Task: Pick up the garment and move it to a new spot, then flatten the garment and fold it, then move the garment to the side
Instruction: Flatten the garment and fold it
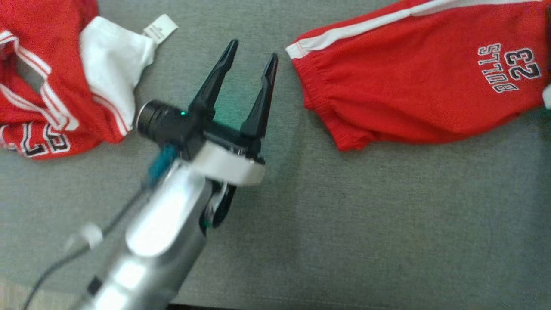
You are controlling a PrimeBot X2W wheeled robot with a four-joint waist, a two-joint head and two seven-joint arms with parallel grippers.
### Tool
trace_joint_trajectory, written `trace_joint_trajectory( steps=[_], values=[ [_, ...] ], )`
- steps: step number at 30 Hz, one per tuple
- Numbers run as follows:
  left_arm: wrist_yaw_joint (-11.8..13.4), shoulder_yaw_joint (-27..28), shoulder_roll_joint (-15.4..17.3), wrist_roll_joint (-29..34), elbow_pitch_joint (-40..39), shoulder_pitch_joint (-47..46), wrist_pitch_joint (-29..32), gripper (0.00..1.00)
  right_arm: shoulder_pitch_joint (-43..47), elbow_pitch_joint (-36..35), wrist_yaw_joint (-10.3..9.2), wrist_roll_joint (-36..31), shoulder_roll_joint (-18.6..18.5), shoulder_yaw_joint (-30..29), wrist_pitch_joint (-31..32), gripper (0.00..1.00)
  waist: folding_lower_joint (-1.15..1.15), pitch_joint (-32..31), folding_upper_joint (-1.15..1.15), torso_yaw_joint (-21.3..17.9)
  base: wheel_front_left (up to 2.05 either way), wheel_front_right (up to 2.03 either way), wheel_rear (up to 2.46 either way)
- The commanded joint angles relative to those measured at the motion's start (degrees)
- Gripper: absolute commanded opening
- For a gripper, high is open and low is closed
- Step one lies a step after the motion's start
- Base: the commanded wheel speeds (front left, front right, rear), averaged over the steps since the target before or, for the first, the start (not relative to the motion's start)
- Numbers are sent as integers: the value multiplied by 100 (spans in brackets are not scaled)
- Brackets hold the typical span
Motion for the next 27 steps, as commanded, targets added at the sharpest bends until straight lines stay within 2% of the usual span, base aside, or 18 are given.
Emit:
trace_joint_trajectory(
  steps=[1, 4, 5, 6, 7, 14, 23, 27],
  values=[
    [119, 296, 48, 313, -370, 245, -50, 100, 151, -78, -4, 100, -168, 65, 89, 100, 0, -93, 0, 122, 0, 0, 0],
    [316, 556, -99, 934, -894, 857, -51, 100, 340, 71, -4, 322, -312, 152, 403, 100, 0, -181, 0, 297, 0, 0, 0],
    [344, 623, -140, 1087, -1038, 1040, -51, 100, 404, 96, -4, 420, -335, 206, 537, 84, 0, -213, 0, 352, 0, 0, 0],
    [373, 693, -179, 1228, -1173, 1204, -51, 100, 459, 101, -4, 522, -359, 260, 654, 27, 0, -243, 0, 401, 0, 0, 0],
    [401, 763, -216, 1349, -1297, 1357, -51, 100, 505, 95, -4, 628, -379, 289, 729, 0, 0, -278, 0, 443, 0, 0, 0],
    [476, 1222, -383, 1835, -1854, 2147, -52, 100, 740, 395, -4, 858, -531, 67, 389, 0, 0, -700, 0, 473, 0, 0, 0],
    [314, 1675, -439, 2069, -2033, 2586, -52, 100, 1215, 987, -4, 662, -1162, -355, -52, 0, 0, -1039, 0, 20, 0, 0, 0],
    [198, 1751, -460, 2131, -2013, 2622, -52, 100, 1016, 829, -4, 596, -1113, -401, -252, 0, 0, -1065, 0, -176, 0, 0, 0]
  ],
)
